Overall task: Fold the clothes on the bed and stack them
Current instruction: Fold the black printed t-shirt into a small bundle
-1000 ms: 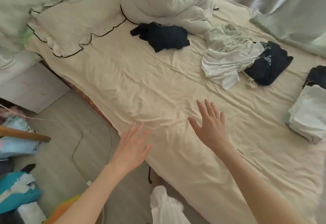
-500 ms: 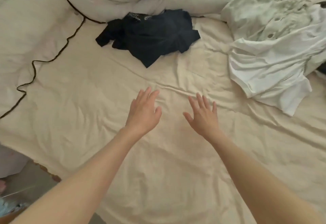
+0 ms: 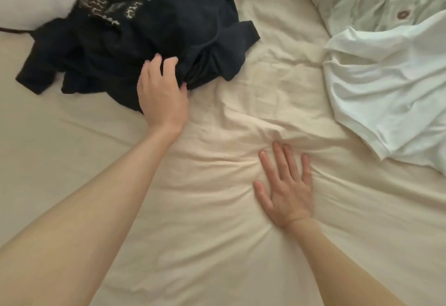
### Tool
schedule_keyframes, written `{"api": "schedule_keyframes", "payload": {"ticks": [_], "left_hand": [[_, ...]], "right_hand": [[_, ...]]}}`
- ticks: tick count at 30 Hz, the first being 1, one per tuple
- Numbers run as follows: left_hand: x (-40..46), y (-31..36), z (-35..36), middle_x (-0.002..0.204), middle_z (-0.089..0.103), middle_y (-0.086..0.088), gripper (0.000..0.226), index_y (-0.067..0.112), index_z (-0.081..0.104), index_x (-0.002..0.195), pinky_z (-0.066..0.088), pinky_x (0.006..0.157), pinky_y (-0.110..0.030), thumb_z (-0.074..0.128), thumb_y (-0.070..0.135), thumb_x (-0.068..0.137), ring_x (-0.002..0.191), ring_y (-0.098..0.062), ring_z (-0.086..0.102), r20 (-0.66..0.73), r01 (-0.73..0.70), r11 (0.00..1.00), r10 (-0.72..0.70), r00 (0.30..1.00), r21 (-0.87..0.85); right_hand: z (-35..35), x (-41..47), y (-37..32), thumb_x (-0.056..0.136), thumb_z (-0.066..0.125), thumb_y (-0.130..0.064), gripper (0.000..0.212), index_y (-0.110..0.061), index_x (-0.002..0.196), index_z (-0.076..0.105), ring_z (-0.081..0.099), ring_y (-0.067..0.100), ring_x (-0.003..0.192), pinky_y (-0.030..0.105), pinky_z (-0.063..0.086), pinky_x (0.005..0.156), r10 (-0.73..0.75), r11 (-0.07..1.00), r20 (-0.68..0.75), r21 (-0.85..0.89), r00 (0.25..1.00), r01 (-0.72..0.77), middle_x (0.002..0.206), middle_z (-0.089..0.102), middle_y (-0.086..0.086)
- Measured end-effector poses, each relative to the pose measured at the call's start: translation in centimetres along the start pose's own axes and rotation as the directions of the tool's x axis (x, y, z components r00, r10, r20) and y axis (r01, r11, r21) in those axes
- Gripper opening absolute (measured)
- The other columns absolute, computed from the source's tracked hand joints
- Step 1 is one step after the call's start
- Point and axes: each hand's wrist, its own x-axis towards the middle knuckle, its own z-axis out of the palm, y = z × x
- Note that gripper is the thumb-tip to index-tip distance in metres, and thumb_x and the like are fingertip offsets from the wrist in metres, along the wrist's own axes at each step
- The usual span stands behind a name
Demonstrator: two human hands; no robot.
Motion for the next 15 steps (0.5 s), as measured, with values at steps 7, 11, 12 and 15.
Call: {"api": "schedule_keyframes", "payload": {"ticks": [7, 11, 12, 15], "left_hand": [[-1.9, -1.7, -1.1, 0.109, 0.069, -0.012, 0.029, 0.009, 0.063, 0.12, 0.045, 0.085, -0.038, 0.052, 0.006, 0.093, 0.101, -0.031, 0.063, 0.02, -0.089, 0.986, 0.092, 0.996, -0.139], [-8.4, -1.8, -2.8, 0.082, 0.071, -0.017, 0.015, 0.005, 0.069, 0.096, 0.047, 0.063, -0.041, 0.059, 0.015, 0.09, 0.076, -0.039, 0.064, 0.202, -0.263, 0.956, 0.286, 0.937, -0.131], [-10.6, -1.9, -3.5, 0.074, 0.068, -0.019, 0.012, 0.004, 0.067, 0.084, 0.045, 0.056, -0.04, 0.062, 0.015, 0.088, 0.068, -0.041, 0.063, 0.247, -0.296, 0.947, 0.318, 0.915, -0.121], [-17.7, -2.3, -5.8, 0.067, 0.066, -0.017, 0.013, 0.007, 0.063, 0.07, 0.039, 0.047, -0.037, 0.068, 0.012, 0.081, 0.061, -0.041, 0.061, 0.358, -0.315, 0.942, 0.336, 0.871, -0.119]], "right_hand": [[0.2, 0.5, 0.4, 0.085, 0.037, -0.05, 0.063, -0.023, 0.142, 0.035, 0.022, 0.024, 0.141, 0.052, 0.012, 0.113, 0.005, 1.0, 0.027, 0.0, 1.0, -0.005, 0.152, 0.032, 0.01], [-0.1, 0.6, 0.3, 0.089, 0.031, -0.049, 0.061, -0.025, 0.145, 0.035, 0.023, 0.023, 0.143, 0.05, 0.009, 0.115, 0.028, 1.0, 0.074, 0.011, 0.997, -0.028, 0.154, 0.028, 0.007], [-0.5, 0.6, 0.1, 0.091, 0.028, -0.048, 0.059, -0.026, 0.145, 0.034, 0.021, 0.022, 0.144, 0.049, 0.006, 0.116, 0.033, 0.999, 0.099, 0.023, 0.995, -0.035, 0.155, 0.026, 0.005], [-2.5, -0.4, -1.0, 0.1, 0.023, -0.039, 0.047, -0.029, 0.144, 0.036, 0.014, 0.013, 0.145, 0.039, -0.001, 0.118, 0.172, 0.915, 0.211, 0.326, 0.962, -0.236, 0.155, 0.024, -0.003]]}}
